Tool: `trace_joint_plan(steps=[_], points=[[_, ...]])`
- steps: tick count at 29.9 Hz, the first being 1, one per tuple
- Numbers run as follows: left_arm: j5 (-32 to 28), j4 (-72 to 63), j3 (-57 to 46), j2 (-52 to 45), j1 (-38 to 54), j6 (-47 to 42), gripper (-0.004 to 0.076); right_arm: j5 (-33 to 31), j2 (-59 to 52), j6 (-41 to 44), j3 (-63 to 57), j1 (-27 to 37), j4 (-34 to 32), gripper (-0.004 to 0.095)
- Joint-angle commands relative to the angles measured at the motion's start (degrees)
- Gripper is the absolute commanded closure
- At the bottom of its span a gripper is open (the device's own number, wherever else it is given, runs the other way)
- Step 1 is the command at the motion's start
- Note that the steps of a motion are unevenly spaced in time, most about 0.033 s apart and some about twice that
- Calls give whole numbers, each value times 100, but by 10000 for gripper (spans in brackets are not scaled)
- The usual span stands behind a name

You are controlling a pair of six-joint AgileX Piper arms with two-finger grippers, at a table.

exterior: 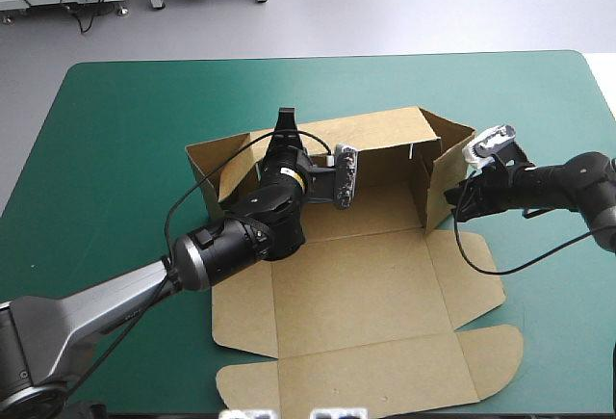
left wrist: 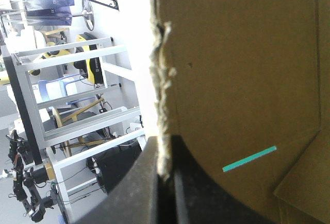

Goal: Fold the box

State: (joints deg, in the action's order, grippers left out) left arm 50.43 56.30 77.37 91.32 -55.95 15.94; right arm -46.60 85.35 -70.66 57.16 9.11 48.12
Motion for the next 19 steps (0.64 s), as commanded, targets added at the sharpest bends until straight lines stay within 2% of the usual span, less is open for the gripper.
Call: trace_joint_plan(steps=[1, 4, 12, 17, 19], points=[[-48, 103, 163, -168, -67, -31, 734, 407, -238, -458, 129, 33, 657, 550], [-51, 103, 163, -168, -67, -31, 734, 723, -238, -591, 129, 33, 851, 550], [-13, 103, 163, -168, -67, -31, 734, 809, -248, -644, 139, 33, 806, 551], [-13, 127, 163, -168, -67, -31, 734, 1055, -572, -190, 139, 33, 642, 551], [-13, 127, 163, -168, -67, -31, 734, 1182, -827, 181, 194, 125, 352, 551]])
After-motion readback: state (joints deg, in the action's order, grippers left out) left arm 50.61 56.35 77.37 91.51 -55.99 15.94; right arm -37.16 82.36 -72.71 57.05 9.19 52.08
